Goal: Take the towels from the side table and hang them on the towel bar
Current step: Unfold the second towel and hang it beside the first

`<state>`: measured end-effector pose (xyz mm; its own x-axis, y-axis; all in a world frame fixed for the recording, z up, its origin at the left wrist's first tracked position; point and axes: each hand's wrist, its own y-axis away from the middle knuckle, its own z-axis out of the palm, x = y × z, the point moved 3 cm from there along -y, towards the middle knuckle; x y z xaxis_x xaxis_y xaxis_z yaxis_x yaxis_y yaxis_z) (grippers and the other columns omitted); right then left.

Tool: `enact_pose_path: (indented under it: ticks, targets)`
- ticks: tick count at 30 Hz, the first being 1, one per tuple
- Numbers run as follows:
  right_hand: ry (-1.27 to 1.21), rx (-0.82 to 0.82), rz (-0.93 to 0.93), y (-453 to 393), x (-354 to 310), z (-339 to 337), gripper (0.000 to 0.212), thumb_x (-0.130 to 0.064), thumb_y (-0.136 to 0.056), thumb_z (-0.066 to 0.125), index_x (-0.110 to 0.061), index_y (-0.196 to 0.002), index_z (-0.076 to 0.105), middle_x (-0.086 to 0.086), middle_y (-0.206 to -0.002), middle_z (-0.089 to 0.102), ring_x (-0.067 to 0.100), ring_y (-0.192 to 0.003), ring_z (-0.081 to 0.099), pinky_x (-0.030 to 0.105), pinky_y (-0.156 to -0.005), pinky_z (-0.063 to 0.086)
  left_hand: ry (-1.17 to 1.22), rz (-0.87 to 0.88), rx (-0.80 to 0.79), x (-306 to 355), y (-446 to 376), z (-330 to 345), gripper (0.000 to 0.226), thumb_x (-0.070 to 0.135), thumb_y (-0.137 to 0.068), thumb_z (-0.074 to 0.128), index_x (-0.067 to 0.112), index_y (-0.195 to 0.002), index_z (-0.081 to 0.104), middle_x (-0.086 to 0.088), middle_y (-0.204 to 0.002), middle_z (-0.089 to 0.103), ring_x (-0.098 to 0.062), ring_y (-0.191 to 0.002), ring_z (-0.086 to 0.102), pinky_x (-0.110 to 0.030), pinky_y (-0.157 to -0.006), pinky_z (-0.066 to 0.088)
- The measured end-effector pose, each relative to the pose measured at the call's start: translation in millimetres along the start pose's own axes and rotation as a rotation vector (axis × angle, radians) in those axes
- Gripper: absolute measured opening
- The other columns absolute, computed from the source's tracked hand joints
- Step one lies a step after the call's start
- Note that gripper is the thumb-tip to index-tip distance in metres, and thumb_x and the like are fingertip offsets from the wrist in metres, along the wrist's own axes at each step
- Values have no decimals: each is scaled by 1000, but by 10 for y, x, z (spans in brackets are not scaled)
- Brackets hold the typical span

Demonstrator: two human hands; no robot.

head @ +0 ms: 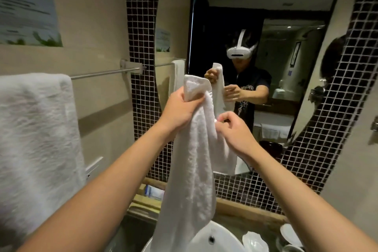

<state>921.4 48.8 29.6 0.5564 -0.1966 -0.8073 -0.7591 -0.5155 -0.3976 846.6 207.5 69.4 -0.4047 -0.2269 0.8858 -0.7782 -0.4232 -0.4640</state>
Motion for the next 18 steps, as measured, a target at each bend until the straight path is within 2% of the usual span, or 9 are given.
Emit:
enact_pose_path:
  ticks: [2, 3, 6, 8, 11, 13, 15, 16, 18]
  targets:
    - [102, -93, -10, 72, 93, 71, 15, -28, -85, 69, -24, -97, 62, 7, -70, 60, 9, -58, 49, 30, -61, 43, 18, -15, 52, 28, -11, -4, 14, 20, -91, 72, 14, -103, 70, -6, -94, 75, -24, -91, 74, -41, -84, 59]
    - [146, -148, -2, 108, 146, 124, 21, -32, -80, 72, -28, -98, 64, 8, -75, 65, 11, -60, 53, 33, -62, 47, 49, -49, 94, 34, -18, -23, 16, 22, -91, 72, 15, -104, 70, -7, -96, 76, -27, -95, 74, -43, -87, 59]
    - [217, -315, 12, 237, 258, 297, 35, -43, -69, 76, -30, -101, 70, -1, -86, 73, 13, -77, 67, 33, -74, 54, 127, -147, 172, 92, -37, -59, 31, 31, -89, 72, 10, -112, 70, -11, -103, 77, -31, -100, 73, -46, -93, 58]
    - [185, -363, 23, 296, 294, 381, 26, -34, -71, 79, -22, -93, 74, 1, -85, 75, 9, -75, 67, 32, -74, 54, 119, -137, 170, 184, -16, -38, 30, 29, -90, 71, 10, -113, 70, -12, -103, 76, -30, -98, 74, -44, -91, 59]
    - [159, -388, 2, 264, 353, 412, 12, -20, -75, 74, -10, -81, 74, 14, -80, 73, 14, -65, 59, 36, -65, 49, 106, -112, 186, 311, 46, -39, 26, 28, -92, 70, 11, -111, 69, -12, -103, 76, -24, -92, 74, -40, -86, 58]
    - [133, -271, 6, 183, 387, 328, 9, -23, -75, 68, -14, -75, 71, 13, -75, 72, 20, -66, 64, 45, -68, 54, 97, -133, 239, 350, 61, -118, 32, 35, -89, 70, 11, -110, 70, -11, -102, 76, -24, -89, 74, -42, -86, 59]
    - [12, -86, 56, 78, 358, 147, 9, -20, -82, 63, -14, -79, 68, 13, -77, 73, 30, -72, 70, 50, -72, 58, 113, -189, 323, 365, 72, -241, 37, 42, -90, 66, 9, -106, 69, -10, -94, 78, -23, -83, 76, -38, -76, 62]
    - [-80, -2, 82, 22, 329, 33, 10, -16, -89, 59, -11, -84, 68, 15, -81, 72, 30, -73, 70, 45, -69, 59, 127, -212, 367, 365, 77, -308, 37, 43, -93, 63, 8, -106, 68, -9, -92, 78, -22, -80, 76, -34, -70, 62]
    - [-248, 142, 104, -76, 247, -188, 15, -10, -97, 54, -5, -91, 67, 16, -86, 70, 24, -73, 67, 33, -64, 59, 123, -227, 449, 337, 82, -455, 40, 43, -95, 60, 7, -110, 65, -10, -95, 77, -24, -83, 76, -33, -68, 61]
